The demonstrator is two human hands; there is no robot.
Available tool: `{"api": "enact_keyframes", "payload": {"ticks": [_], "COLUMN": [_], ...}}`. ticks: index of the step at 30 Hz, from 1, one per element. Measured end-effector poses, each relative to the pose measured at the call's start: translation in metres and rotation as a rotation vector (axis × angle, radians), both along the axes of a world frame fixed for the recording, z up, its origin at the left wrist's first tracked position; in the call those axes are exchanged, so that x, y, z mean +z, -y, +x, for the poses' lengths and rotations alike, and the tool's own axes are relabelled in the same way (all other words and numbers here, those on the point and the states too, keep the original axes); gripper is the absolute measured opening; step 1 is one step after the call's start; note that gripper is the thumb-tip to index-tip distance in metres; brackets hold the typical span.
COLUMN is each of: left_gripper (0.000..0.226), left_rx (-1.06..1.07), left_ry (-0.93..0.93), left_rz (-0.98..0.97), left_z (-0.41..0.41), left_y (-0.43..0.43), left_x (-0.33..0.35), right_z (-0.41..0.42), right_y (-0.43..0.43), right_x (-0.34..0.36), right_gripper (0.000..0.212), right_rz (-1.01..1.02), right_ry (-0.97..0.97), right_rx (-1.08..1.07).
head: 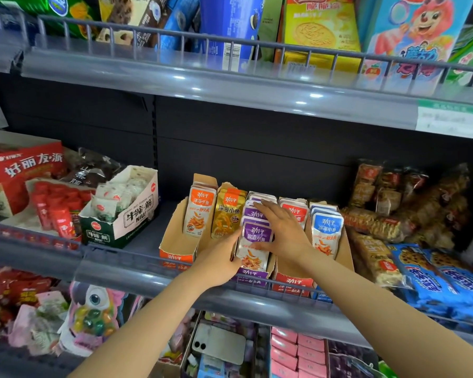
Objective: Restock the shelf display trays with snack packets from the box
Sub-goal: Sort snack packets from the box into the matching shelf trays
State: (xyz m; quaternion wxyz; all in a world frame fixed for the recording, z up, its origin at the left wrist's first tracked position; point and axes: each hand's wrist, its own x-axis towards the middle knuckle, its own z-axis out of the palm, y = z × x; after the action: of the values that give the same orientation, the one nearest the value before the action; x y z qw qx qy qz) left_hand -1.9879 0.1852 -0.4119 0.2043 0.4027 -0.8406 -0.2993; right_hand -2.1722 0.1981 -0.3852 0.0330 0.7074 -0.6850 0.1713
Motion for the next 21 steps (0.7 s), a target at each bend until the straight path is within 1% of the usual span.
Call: {"api": "enact_keyframes", "payload": {"ticks": [3,7,11,15,19,21], "left_gripper": [0.069,0.062,0.058,0.061,0.062,0.061], "left_rx": [0.001,-0.003,0.021,0.021,-0.013,-0.003], "left_ry": [-0.008,-0.050,-0.032,0.041,0.131,0.225], "left_rz": [-0.036,-0.151,-0.263,-0.290,-0.201,-0.184], "left_z": [0.003,0.013,0.033,0.058,0.081,0.094], "left_y": [-0.009,-0.030,-0.057,-0.088,-0.126,-0.142], "left_x": [0.005,0.013,0.006,-0.029,-0.086,-0.118], "right_z": [0.001,0.003,0.009,0.020,0.039,0.049], "right_y": [-0.013,-0.036,-0.072,-0.122,-0.177,-0.203], "right_x": [0.000,-0.001,-0.007,-0.035,-0.090,-0.124], "right_gripper": [0.085,0.076,0.070,0.068,0.066,0.065], "right_rz": [-0.027,-0.044,-0.081,-0.056,0.072,0.146], "right_ry": [0.098,0.158,0.232,0.327,0.434,0.468], "right_rx": [0.018,0.045,0.097,0.161,0.169,0.164]}}
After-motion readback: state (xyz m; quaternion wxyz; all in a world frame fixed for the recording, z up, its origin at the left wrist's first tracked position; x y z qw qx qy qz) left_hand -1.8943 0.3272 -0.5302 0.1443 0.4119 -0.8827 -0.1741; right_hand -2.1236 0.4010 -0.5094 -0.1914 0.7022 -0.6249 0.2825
